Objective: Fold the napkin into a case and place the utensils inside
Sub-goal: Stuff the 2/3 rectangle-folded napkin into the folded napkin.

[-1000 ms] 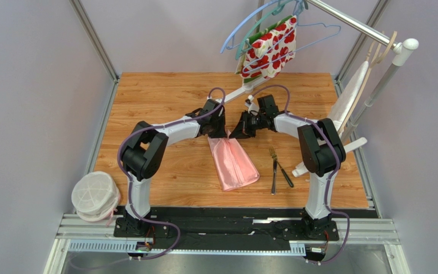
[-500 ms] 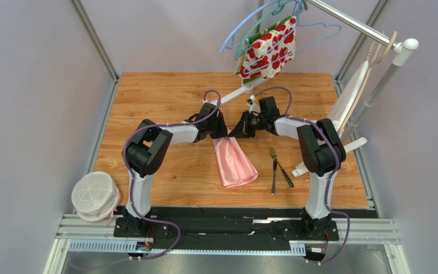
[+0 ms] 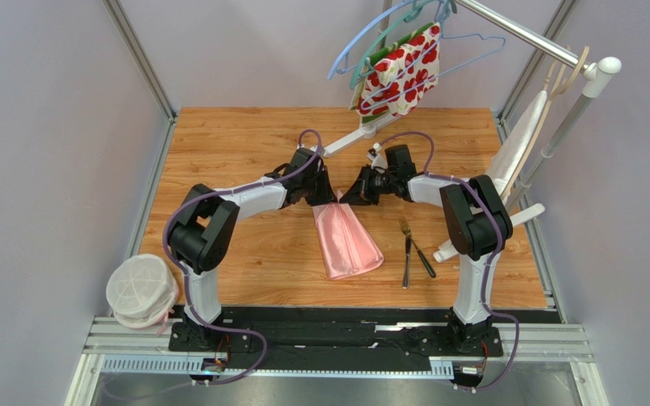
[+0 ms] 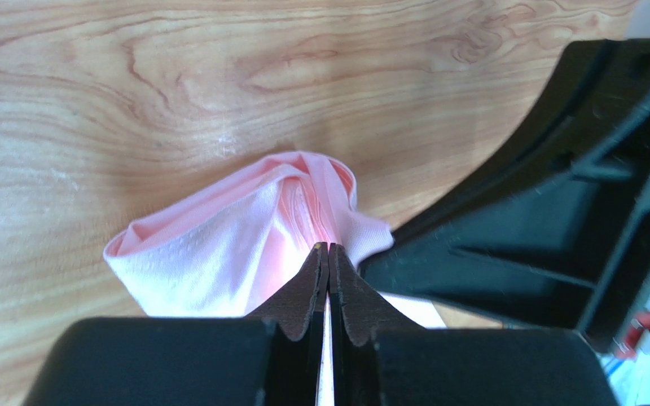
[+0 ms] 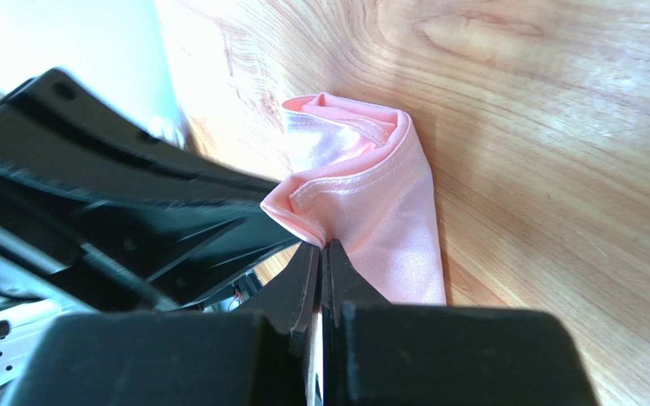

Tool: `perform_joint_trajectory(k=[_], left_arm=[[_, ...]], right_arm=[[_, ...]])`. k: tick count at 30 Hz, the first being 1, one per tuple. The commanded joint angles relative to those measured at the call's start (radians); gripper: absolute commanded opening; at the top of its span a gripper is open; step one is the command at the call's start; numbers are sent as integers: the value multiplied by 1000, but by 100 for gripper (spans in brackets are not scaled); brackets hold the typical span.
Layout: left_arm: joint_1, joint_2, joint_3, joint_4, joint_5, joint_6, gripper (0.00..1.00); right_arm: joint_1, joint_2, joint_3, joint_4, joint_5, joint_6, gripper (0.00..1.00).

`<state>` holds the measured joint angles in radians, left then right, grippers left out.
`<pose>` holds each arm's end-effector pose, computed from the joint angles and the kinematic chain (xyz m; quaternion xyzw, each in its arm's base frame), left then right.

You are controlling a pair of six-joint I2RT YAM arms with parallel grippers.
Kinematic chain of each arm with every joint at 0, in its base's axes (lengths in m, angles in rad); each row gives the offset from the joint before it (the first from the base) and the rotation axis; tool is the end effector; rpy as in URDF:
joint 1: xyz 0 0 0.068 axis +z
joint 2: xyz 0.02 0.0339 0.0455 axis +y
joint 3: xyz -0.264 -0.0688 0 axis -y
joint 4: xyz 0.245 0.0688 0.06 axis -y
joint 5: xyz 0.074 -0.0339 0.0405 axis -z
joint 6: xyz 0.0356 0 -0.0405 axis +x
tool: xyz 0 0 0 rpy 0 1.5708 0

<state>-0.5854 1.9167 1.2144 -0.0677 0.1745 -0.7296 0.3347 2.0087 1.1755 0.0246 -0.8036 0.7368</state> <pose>0.3413 -0.2337 0.1735 -0.0322 0.9175 -0.3008 0.2583 0.3781 0.1586 0.1402 0.0281 0.8662 0.4869 0.1090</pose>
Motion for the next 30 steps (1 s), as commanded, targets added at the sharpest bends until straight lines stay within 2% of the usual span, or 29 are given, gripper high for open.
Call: perform_joint_trajectory(k=[1, 5, 10, 21, 26, 30], left_arm=[[4, -71, 37, -105, 2, 19, 4], [4, -58, 71, -205, -64, 27, 2], [4, -13, 73, -162, -52, 19, 1], [2, 148, 241, -188, -69, 32, 0], [2, 173, 229, -161, -64, 33, 0], [2, 209, 218, -74, -18, 26, 0]], right_arm=[[-8, -25, 6, 17, -16, -4, 0], [-8, -25, 4, 15, -17, -7, 0], [-8, -28, 9, 18, -20, -4, 0], [-3, -21, 12, 18, -22, -2, 0], [-2, -18, 16, 17, -23, 1, 0], [3, -13, 21, 18, -22, 1, 0]])
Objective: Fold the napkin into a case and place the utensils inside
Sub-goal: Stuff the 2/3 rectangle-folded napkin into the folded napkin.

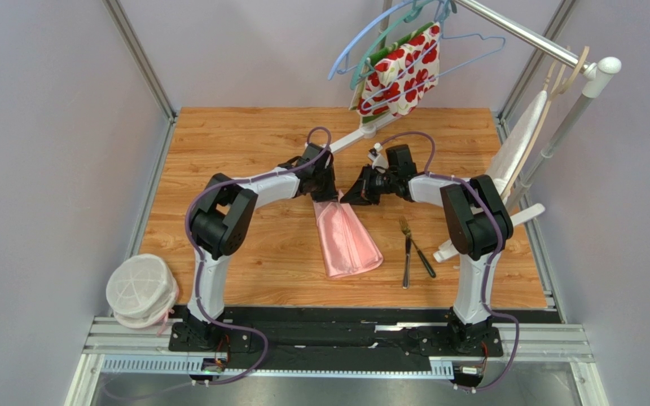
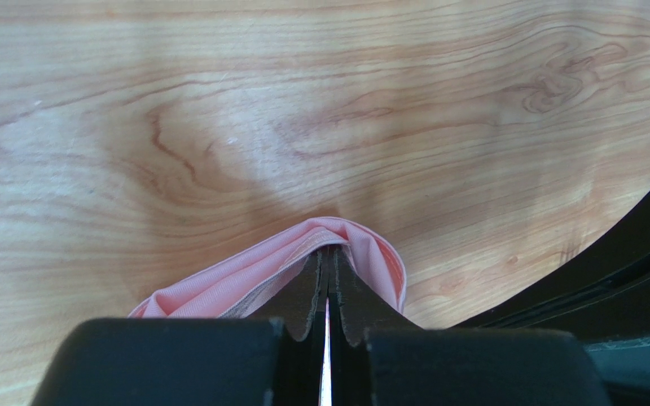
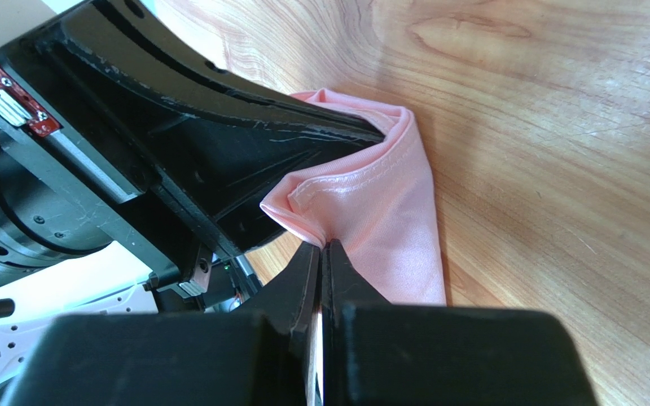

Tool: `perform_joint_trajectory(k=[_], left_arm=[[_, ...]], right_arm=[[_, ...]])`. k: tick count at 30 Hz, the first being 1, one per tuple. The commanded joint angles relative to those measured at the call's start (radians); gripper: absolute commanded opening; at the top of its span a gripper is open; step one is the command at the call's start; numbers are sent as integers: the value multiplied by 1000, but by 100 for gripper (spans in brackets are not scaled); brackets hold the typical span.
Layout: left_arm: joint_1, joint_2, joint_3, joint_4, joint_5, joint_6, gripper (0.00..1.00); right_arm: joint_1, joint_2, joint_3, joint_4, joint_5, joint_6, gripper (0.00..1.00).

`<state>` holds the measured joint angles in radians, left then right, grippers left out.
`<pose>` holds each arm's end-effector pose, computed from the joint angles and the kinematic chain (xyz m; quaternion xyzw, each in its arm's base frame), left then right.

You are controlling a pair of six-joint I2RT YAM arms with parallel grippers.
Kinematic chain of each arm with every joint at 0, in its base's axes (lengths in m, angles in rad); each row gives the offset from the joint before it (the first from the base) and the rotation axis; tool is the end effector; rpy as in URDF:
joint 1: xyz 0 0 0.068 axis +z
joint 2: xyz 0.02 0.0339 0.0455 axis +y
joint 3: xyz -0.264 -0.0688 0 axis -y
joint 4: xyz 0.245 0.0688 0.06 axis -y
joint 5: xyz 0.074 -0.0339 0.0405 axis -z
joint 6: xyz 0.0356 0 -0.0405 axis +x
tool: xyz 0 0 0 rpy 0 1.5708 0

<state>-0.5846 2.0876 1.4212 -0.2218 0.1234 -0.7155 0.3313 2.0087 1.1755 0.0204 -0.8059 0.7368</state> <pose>0.3721 -0.2515 0.1539 -0.0409 0.9399 -0.2484 0.2308 0.3783 0.1573 0.1400 0.0300 0.8663 0.4868 0.1075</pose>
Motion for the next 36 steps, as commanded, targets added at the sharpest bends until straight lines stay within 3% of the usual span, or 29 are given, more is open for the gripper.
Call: perform_joint_trajectory(k=[1, 8, 15, 22, 30, 36], left_arm=[[2, 40, 5, 94, 38, 7, 0], [2, -104, -60, 81, -2, 16, 2], [3, -245, -76, -118, -68, 57, 21], [-10, -232, -76, -206, -158, 180, 26], [-66, -195, -50, -197, -278, 267, 32], [-83, -155, -28, -182, -257, 300, 31]], right_arm=[[11, -7, 23, 23, -22, 4, 0], [8, -14, 19, 10, -18, -7, 0], [9, -11, 33, -5, -19, -14, 0], [9, -5, 46, -11, -38, -16, 0], [14, -2, 49, -16, -44, -27, 0], [21, 1, 52, -17, -47, -30, 0]])
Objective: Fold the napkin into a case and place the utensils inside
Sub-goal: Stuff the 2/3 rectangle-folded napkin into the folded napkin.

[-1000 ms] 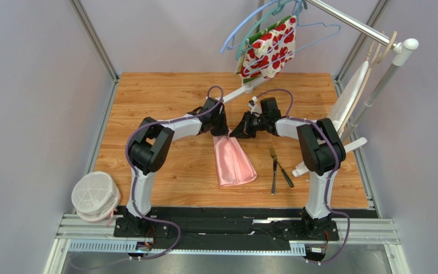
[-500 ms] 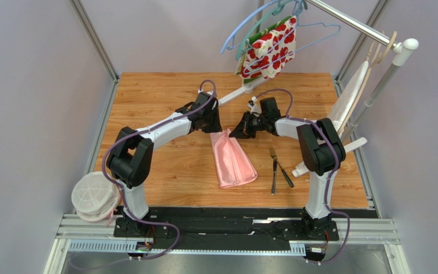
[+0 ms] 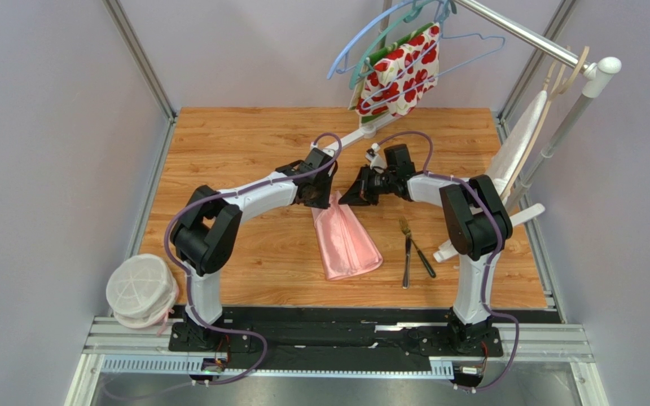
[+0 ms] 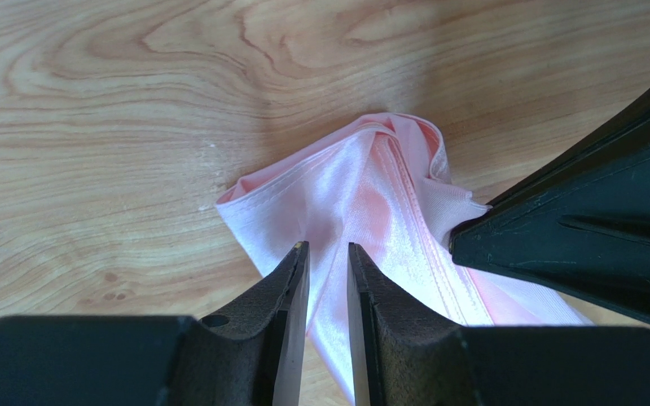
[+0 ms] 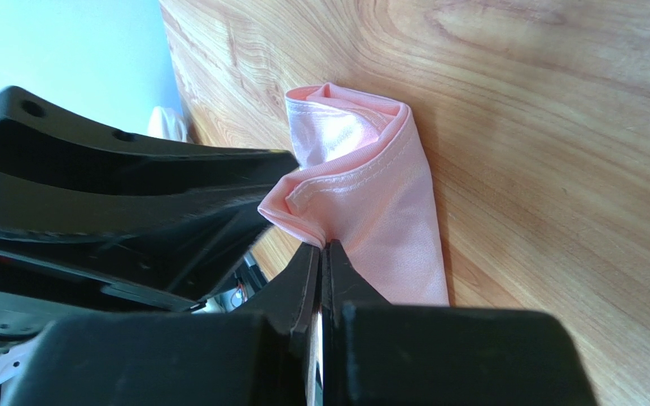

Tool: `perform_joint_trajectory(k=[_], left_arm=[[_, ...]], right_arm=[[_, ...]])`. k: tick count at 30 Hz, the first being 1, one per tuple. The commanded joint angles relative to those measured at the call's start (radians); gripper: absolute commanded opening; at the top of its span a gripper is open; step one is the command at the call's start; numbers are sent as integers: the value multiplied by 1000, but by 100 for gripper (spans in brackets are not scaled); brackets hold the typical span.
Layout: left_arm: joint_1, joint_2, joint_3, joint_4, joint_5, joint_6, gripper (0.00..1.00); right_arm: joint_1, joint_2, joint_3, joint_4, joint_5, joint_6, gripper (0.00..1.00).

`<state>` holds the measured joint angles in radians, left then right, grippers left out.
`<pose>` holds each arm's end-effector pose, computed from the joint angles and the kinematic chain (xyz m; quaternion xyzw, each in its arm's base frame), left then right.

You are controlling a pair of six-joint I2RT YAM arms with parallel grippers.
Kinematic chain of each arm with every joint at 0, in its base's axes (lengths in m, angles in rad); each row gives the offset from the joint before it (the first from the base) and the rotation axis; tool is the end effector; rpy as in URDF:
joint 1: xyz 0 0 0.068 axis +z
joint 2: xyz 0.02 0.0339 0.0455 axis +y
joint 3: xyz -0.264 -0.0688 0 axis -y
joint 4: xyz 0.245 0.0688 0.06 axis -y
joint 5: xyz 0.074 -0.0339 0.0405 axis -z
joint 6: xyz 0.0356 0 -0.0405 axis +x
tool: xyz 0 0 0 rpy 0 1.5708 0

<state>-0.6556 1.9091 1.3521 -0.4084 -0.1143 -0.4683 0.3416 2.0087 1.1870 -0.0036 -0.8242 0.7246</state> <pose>0.3271 -0.2465 0.1940 0.0722 0.9504 -0.1124 0.2809 0.3769 0.1617 0.1419 0.0192 0.8655 0.4908 0.0978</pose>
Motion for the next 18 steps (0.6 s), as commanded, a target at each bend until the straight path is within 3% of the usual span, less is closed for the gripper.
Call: perform_joint_trajectory(k=[1, 11, 18], left_arm=[[-13, 28, 42, 5, -27, 56, 31], [-29, 74, 74, -30, -104, 80, 31], [-45, 100, 107, -30, -88, 82, 23]], right_arm=[[11, -1, 39, 8, -29, -17, 0], [16, -1, 42, 7, -32, -19, 0], [25, 5, 48, 7, -30, -21, 0]])
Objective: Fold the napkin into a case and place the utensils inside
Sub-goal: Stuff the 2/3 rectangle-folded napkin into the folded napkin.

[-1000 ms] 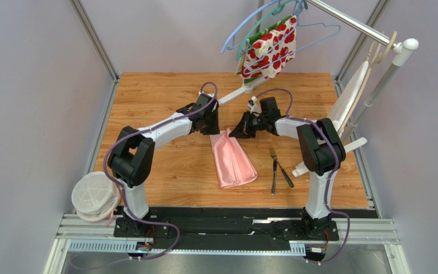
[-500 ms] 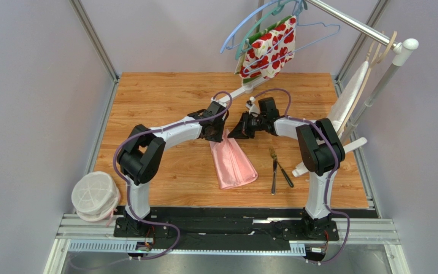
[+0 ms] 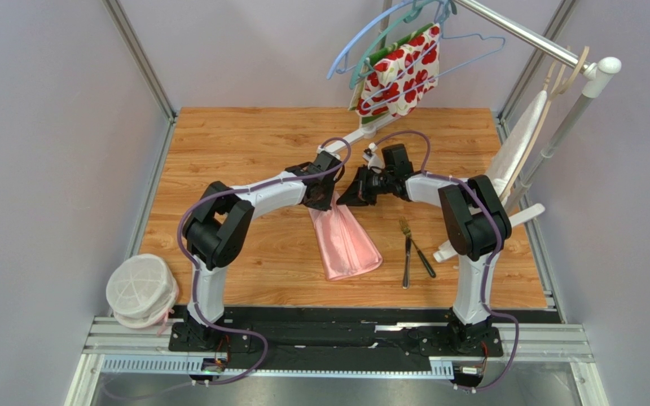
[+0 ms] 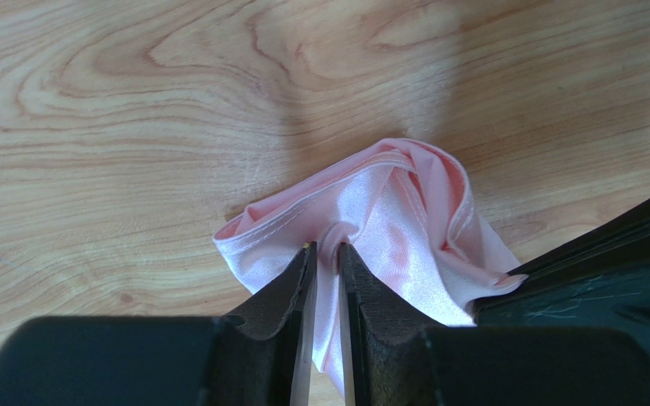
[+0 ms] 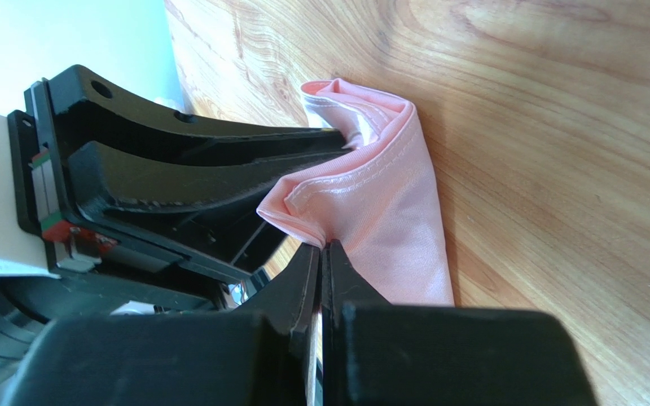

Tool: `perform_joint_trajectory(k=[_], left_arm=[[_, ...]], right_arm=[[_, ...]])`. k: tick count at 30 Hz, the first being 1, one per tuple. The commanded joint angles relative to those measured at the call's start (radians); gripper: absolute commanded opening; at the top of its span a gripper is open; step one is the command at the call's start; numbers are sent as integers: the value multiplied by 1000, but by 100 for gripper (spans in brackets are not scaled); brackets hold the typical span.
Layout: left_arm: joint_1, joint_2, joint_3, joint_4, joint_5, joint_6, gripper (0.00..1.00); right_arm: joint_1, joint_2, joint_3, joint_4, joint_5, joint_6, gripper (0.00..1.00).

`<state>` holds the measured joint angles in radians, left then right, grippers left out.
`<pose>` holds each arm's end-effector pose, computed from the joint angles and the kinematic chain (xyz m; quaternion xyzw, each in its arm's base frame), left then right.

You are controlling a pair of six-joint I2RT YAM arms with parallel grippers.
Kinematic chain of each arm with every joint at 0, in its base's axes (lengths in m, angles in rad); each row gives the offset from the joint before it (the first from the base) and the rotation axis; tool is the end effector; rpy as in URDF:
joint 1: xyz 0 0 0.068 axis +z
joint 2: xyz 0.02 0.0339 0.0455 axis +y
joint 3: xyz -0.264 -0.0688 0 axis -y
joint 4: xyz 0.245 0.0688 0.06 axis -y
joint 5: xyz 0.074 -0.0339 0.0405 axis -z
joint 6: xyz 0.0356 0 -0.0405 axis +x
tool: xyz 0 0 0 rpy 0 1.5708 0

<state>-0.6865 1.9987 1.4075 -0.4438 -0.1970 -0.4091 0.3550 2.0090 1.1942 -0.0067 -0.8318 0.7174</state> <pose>0.3308 -0.2621 0.1733 0.1069 0.9540 -0.0562 0.2743 0.3757 0.1674 0.1437 0.0080 0.8640 0.4942 0.0957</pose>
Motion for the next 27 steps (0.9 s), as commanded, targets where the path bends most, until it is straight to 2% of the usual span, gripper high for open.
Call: perform_joint_trajectory(k=[1, 4, 8, 13, 18, 27], left_arm=[[-18, 12, 53, 7, -5, 21, 24], [-22, 26, 61, 5, -13, 23, 22], [-22, 17, 56, 4, -19, 6, 10], [-5, -9, 87, -44, 39, -63, 2], [19, -31, 53, -32, 125, -148, 0], [33, -123, -18, 11, 99, -204, 0]], right_arm=[[12, 5, 42, 11, -23, -13, 0], [12, 5, 41, 11, -21, -12, 0], [15, 7, 42, -19, -23, -22, 0], [25, 2, 39, -27, -18, -10, 0], [56, 4, 42, -19, 14, 17, 0], [110, 36, 4, 48, 26, -4, 0]])
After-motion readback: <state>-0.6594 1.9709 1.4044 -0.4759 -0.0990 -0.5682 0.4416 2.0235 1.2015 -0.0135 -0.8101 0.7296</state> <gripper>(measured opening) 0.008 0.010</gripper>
